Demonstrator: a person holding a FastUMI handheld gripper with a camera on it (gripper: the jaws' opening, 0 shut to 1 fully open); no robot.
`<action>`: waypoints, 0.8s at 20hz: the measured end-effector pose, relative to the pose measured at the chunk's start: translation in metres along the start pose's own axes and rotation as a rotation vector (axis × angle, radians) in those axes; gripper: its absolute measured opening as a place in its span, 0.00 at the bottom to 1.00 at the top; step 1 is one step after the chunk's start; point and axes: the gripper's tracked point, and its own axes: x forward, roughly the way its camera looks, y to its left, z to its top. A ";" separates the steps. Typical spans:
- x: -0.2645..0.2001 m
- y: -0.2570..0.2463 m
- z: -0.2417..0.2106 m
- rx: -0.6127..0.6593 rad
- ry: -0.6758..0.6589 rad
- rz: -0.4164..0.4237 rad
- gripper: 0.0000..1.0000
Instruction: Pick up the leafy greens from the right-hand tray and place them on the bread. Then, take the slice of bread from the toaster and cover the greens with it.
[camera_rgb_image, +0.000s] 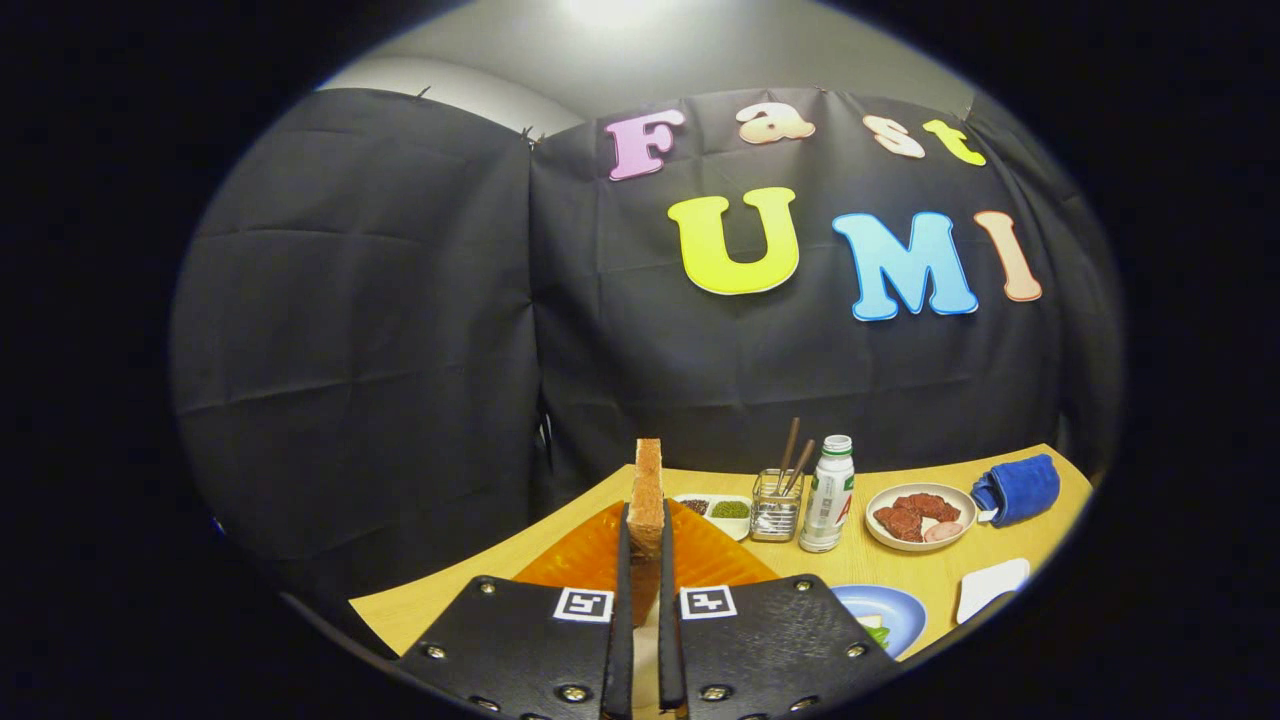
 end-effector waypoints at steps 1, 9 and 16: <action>-0.005 -0.004 -0.001 0.003 0.003 0.001 0.10; -0.035 -0.088 -0.018 -0.044 0.013 -0.125 0.10; -0.044 -0.136 -0.041 -0.032 0.062 -0.193 0.10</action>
